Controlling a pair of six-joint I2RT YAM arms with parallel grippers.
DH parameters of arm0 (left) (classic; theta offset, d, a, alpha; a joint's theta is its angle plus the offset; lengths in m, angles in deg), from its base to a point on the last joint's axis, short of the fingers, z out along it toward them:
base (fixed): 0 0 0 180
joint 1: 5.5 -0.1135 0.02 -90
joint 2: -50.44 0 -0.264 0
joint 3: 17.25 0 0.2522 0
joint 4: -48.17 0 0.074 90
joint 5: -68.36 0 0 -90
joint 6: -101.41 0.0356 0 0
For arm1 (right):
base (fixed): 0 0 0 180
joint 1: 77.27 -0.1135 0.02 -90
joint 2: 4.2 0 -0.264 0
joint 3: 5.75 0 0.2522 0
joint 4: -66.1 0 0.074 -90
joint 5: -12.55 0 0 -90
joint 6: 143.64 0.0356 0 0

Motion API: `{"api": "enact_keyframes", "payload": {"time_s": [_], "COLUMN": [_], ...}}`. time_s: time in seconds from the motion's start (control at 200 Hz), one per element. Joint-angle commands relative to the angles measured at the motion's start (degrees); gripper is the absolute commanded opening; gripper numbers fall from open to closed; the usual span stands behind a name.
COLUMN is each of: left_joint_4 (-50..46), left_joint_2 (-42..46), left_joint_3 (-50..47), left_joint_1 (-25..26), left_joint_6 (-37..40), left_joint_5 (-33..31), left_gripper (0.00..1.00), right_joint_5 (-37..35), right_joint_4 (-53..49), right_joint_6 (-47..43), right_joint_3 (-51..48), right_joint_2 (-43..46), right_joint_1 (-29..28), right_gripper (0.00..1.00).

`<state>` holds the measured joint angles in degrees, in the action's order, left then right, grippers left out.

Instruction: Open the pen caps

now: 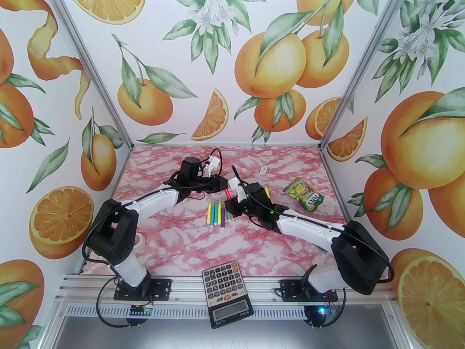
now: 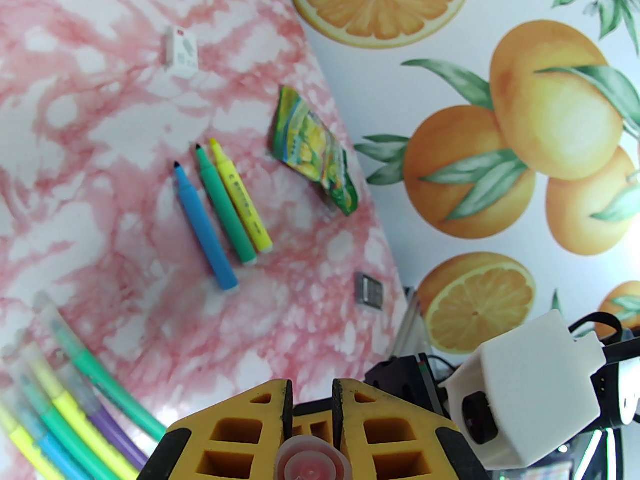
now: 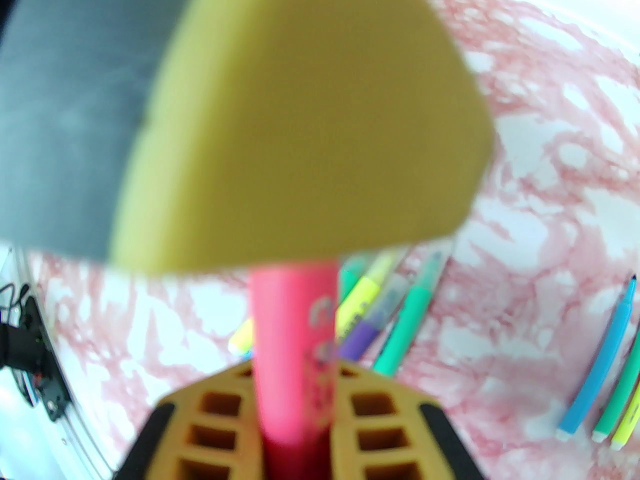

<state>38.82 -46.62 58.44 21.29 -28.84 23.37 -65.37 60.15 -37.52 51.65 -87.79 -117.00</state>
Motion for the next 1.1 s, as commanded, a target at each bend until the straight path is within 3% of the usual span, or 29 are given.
{"api": "enact_keyframes", "payload": {"time_s": [0.0, 0.25, 0.335, 0.475, 0.64, 1.096], "left_joint_4": [5.3, 6.6, 1.8, -17.0, -29.1, -40.8], "left_joint_2": [3.2, 4.1, 4.3, 5.2, 5.4, -4.4], "left_joint_3": [-0.7, -2.1, -1.1, 3.0, 4.7, 11.3], "left_joint_1": [-6.0, -8.0, -8.1, -7.3, -7.3, -7.4], "left_joint_6": [-2.1, -3.7, -0.4, 11.9, 19.1, 25.8], "left_joint_5": [-4.4, -4.1, -5.4, -18.1, -29.5, -46.7], "left_gripper": [0.0, 0.0, 0.0, 0.0, 0.0, 0.0], "right_joint_5": [-1.3, -2.6, -4.5, -10.5, -17.1, -31.1], "right_joint_4": [-5.8, -6.8, -7.0, -9.3, -12.5, -21.8], "right_joint_6": [-2.5, -3.8, -3.2, -1.6, 0.3, 7.4], "right_joint_3": [-3.3, -3.8, -3.7, -1.6, 2.2, 13.2], "right_joint_2": [1.9, 2.1, 2.2, 0.7, -3.3, -16.1], "right_joint_1": [0.1, 0.1, 0.1, 0.1, 0.5, 2.2], "right_gripper": [0.0, 0.0, 0.0, 0.0, 0.0, 0.0]}}
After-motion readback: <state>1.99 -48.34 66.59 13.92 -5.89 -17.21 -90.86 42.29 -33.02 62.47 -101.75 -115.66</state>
